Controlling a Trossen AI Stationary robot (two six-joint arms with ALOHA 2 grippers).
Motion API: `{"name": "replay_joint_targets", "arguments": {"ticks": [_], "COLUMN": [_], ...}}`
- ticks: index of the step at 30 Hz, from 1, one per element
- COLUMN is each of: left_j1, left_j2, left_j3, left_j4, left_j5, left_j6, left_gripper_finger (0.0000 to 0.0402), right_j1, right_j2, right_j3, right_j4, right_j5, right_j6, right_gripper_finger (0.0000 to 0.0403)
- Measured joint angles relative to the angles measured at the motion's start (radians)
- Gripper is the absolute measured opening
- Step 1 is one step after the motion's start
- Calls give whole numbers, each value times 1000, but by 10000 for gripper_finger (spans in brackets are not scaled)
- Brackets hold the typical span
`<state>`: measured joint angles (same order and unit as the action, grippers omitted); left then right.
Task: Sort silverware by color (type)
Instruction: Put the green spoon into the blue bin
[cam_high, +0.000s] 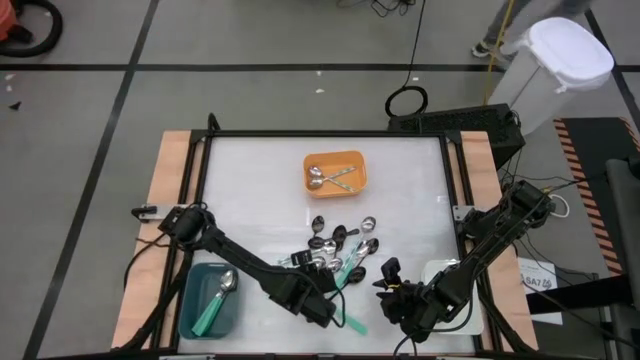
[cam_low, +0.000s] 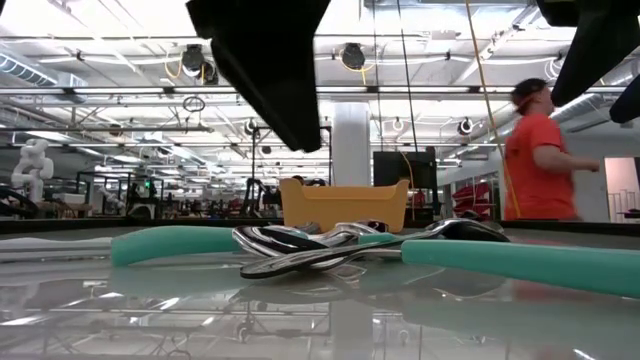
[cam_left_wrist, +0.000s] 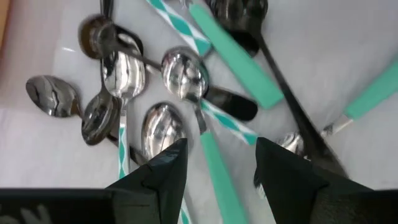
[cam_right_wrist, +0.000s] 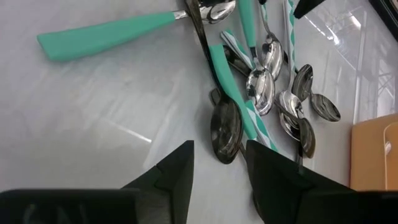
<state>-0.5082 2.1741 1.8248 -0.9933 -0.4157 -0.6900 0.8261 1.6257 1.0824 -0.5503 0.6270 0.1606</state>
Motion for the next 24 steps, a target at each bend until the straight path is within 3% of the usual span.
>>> {"name": "replay_joint_targets", "arguments": {"ticks": [16,24], "left_j1": [18,23], "left_j2": [50,51], "left_j3": [-3,-61], "left_j4": [12,0], "left_j5": [-12,-3], "left_j6": [-57,-102], "left_gripper_finger": [191,191], "right_j1": [0,0], "right_j2": [0,0], "right_j3": [0,0], "right_j4": [0,0], "right_j5": [-3,-3], "right_j6": [10,11], "right_gripper_finger": [139,139]}}
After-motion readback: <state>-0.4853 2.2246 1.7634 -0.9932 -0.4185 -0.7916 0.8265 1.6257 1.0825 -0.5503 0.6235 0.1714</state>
